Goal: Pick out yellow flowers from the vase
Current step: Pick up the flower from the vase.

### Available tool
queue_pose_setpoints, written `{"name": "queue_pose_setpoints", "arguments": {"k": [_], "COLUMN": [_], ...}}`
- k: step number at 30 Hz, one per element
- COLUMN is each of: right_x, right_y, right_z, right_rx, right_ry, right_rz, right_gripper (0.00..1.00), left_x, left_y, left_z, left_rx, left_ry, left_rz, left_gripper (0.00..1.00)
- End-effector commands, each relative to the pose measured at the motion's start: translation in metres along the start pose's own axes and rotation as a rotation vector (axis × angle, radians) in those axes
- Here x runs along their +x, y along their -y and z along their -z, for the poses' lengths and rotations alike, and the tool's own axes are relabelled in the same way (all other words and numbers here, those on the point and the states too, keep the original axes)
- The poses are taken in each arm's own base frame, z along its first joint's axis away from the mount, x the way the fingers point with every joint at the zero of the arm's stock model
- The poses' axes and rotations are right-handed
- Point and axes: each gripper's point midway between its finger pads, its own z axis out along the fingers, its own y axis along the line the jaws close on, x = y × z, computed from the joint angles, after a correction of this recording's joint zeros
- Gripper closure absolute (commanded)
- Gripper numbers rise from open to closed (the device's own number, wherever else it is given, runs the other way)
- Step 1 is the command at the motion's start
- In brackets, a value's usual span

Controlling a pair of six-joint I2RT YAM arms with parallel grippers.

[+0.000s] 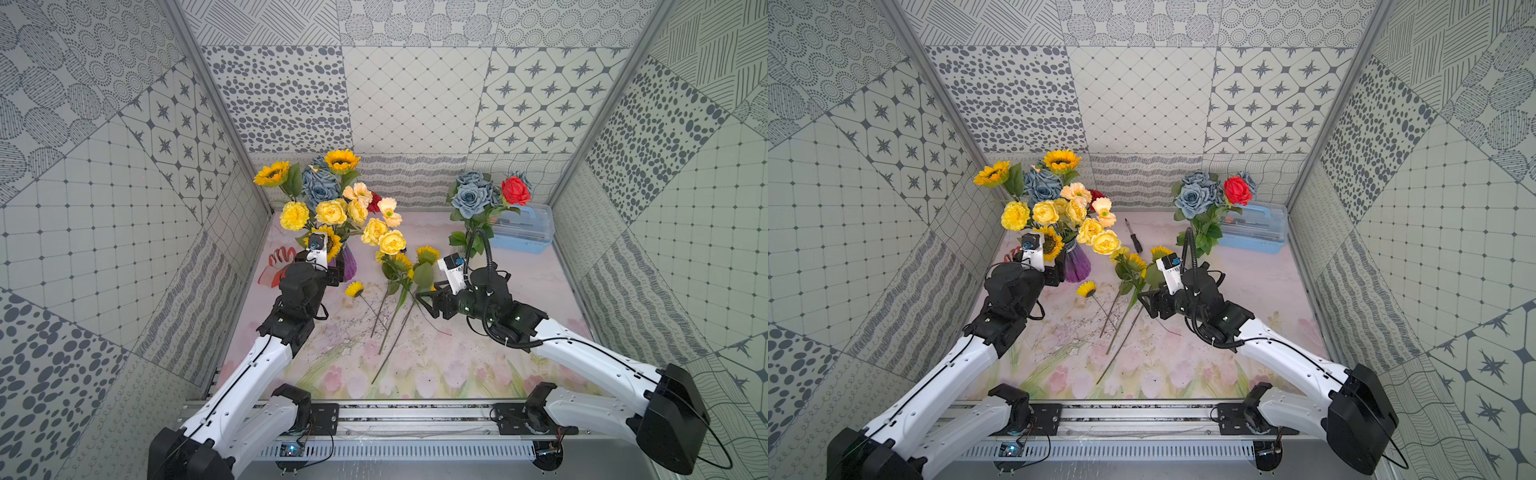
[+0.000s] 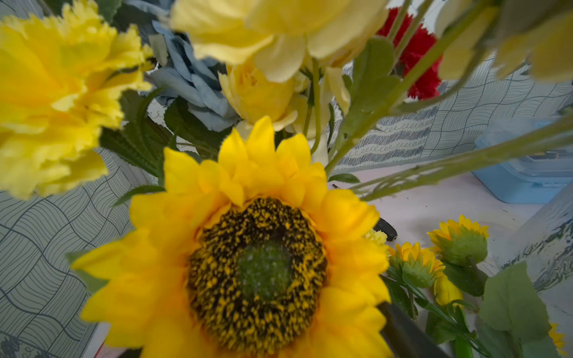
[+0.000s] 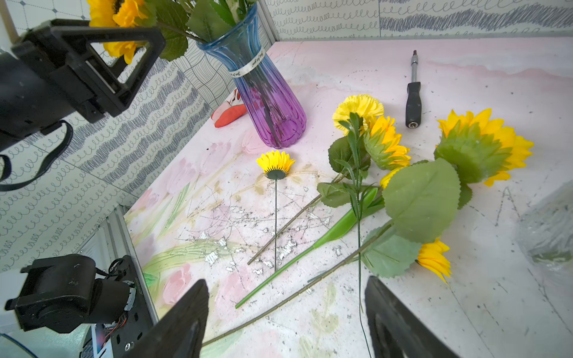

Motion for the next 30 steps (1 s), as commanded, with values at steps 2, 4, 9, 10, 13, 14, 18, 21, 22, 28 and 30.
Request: {"name": "queue_pose_setpoints", "arguments": {"k": [2,4,9,10,13,14,18,21,22,28,30], "right_x": [-0.001,0.000,0.002,0.002,0.004,0.004,0.005,0.005,0.006,0.007,0.007], "right_y": [0.002,0.002,0.002,0.003,0.003,0.003,0.004,0.004,0.004,0.006,0.005], "right_z": [0.005,0.005,0.003,0.002,0.002,0.001,0.001,0.000,0.000,0.001,0.001], "right_rx": [0.015,0.015,0.010,0.010,0.010,0.011,0.013,0.011,0.011,0.019,0.019], "right_ry": [0.019,0.019,0.014,0.012,0.008,0.006,0.004,0.006,0.004,0.001,0.000], "right_rz": [0.009,0.009,0.003,0.002,0.001,0.002,0.002,-0.001,-0.003,-0.003,-0.002], "right_gripper": [0.20,0.20,0.20,0.20,0.20,0.20,0.20,0.20,0.20,0.20,0.20], "left_x": [-0.024,-0.027,-0.022,-0.020,-0.015,-0.014,-0.010,-0.011,-0.012,-0.024,-0.029], "left_y": [0.016,0.020,0.024,0.023,0.022,0.020,0.020,0.018,0.017,0.016,0.016], "left_z": [-0.007,-0.010,-0.014,-0.014,-0.017,-0.017,-0.020,-0.020,-0.019,-0.007,-0.003], "left_rx": [0.120,0.139,0.156,0.155,0.142,0.135,0.130,0.116,0.114,0.124,0.133], "left_ry": [0.063,0.057,0.030,0.023,-0.004,-0.010,-0.036,-0.038,-0.039,-0.017,-0.023], "left_rz": [0.003,0.003,0.002,0.002,-0.001,0.000,-0.002,0.002,-0.002,0.013,0.017], "left_gripper": [0.19,0.17,0.16,0.16,0.16,0.16,0.18,0.28,0.34,0.52,0.54]}}
